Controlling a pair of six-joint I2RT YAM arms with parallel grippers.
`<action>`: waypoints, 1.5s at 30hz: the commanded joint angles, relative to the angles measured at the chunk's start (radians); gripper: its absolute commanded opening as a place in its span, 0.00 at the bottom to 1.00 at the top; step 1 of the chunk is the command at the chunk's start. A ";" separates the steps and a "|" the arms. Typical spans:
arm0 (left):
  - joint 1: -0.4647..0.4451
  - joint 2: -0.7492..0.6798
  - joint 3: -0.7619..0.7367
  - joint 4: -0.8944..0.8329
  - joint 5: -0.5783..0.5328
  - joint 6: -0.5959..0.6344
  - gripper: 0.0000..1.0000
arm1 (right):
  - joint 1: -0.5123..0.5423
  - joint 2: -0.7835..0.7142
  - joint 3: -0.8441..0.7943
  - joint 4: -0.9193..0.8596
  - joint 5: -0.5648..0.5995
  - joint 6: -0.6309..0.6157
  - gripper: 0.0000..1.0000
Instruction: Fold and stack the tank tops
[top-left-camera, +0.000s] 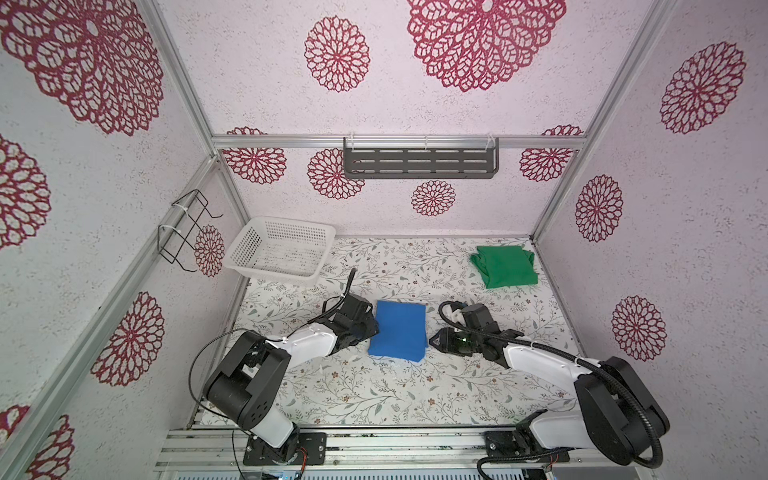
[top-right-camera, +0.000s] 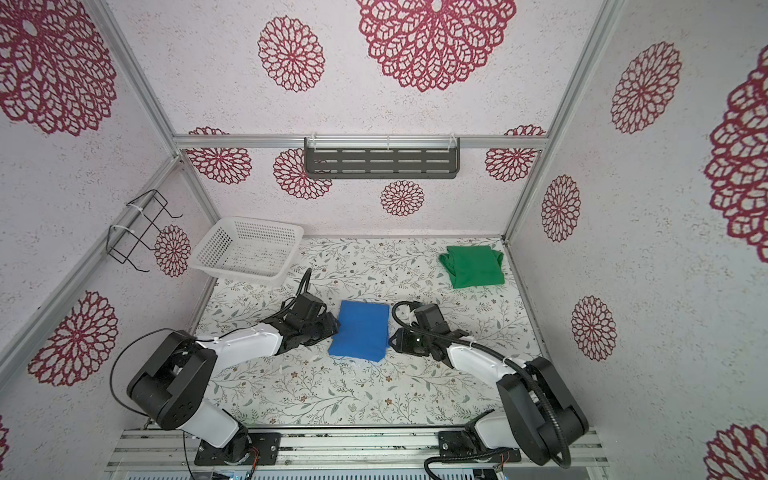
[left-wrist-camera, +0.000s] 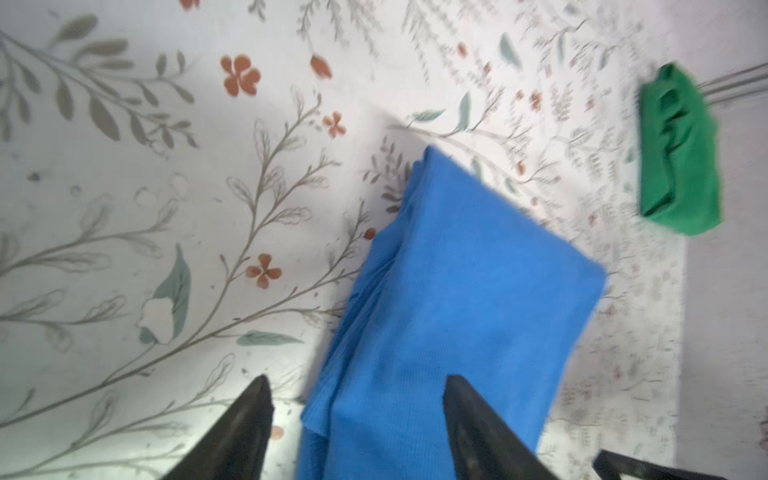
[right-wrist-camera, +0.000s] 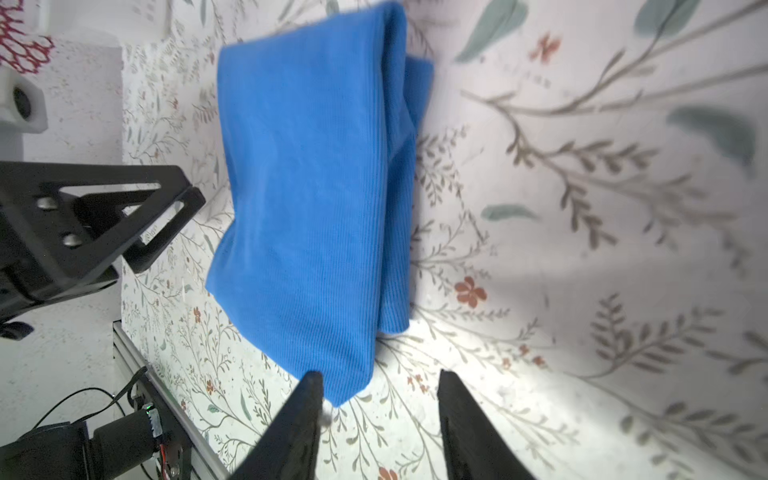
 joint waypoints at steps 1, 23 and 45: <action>0.065 0.000 0.024 -0.011 0.105 0.082 0.91 | -0.034 0.064 0.068 -0.051 -0.060 -0.076 0.61; 0.027 0.305 0.008 0.126 0.323 0.023 0.42 | 0.053 0.329 0.111 0.209 0.053 0.171 0.70; 0.013 0.187 0.086 0.059 0.224 0.004 0.00 | 0.092 0.403 0.171 0.291 -0.050 0.181 0.00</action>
